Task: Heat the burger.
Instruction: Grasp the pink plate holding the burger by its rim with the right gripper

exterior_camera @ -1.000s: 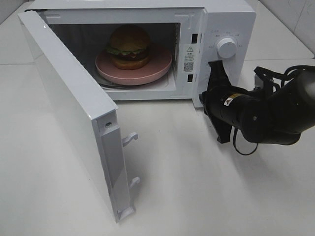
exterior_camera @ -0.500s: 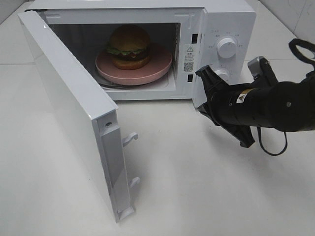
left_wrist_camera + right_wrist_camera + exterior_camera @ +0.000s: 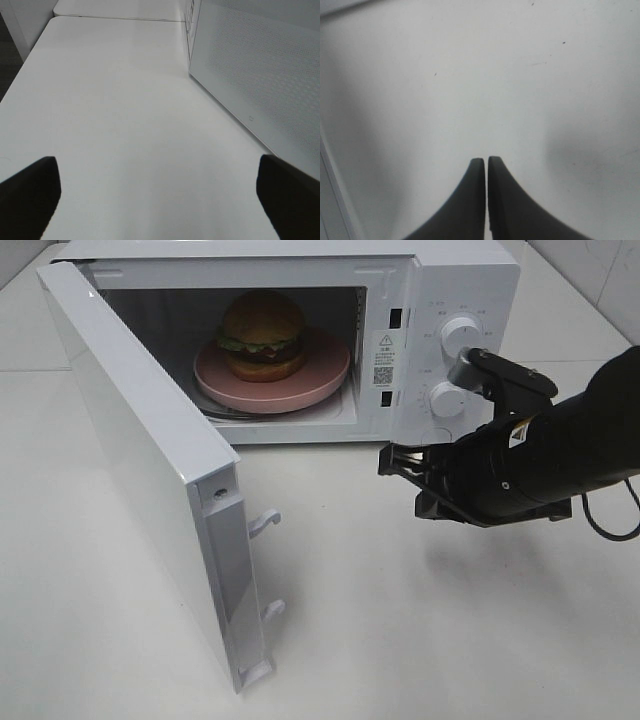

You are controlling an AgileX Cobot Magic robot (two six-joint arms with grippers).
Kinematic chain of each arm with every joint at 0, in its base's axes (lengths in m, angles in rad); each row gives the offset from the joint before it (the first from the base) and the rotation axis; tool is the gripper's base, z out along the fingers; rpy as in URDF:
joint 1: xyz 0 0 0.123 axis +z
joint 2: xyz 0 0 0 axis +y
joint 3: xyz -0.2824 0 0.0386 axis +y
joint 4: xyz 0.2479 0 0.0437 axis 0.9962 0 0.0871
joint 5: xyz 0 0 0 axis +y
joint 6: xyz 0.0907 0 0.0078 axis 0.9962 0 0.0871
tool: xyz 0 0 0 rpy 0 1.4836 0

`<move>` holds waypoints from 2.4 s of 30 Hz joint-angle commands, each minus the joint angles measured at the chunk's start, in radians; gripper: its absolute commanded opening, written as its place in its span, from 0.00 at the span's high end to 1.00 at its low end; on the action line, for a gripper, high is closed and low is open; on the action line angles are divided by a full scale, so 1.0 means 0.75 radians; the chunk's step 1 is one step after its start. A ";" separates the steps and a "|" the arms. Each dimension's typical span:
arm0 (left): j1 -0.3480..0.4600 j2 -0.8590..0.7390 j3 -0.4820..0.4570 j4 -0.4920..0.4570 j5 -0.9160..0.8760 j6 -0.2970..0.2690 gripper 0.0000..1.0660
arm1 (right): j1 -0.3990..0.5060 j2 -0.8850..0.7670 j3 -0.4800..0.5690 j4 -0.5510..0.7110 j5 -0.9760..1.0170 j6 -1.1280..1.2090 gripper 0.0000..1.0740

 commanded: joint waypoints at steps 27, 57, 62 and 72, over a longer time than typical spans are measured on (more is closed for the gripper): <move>0.007 -0.008 0.000 -0.005 -0.021 -0.008 0.04 | 0.001 -0.065 -0.220 -0.640 0.451 -1.771 0.92; 0.007 -0.008 0.000 -0.005 -0.021 -0.008 0.04 | 0.048 -0.061 -0.316 -0.812 0.244 -1.636 0.06; 0.007 -0.008 0.000 -0.005 -0.021 -0.008 0.04 | 0.059 -0.024 -0.392 -0.825 0.280 -1.636 0.07; 0.007 -0.008 0.000 -0.005 -0.021 -0.008 0.04 | 0.136 0.139 -0.583 -0.881 0.281 -1.599 0.10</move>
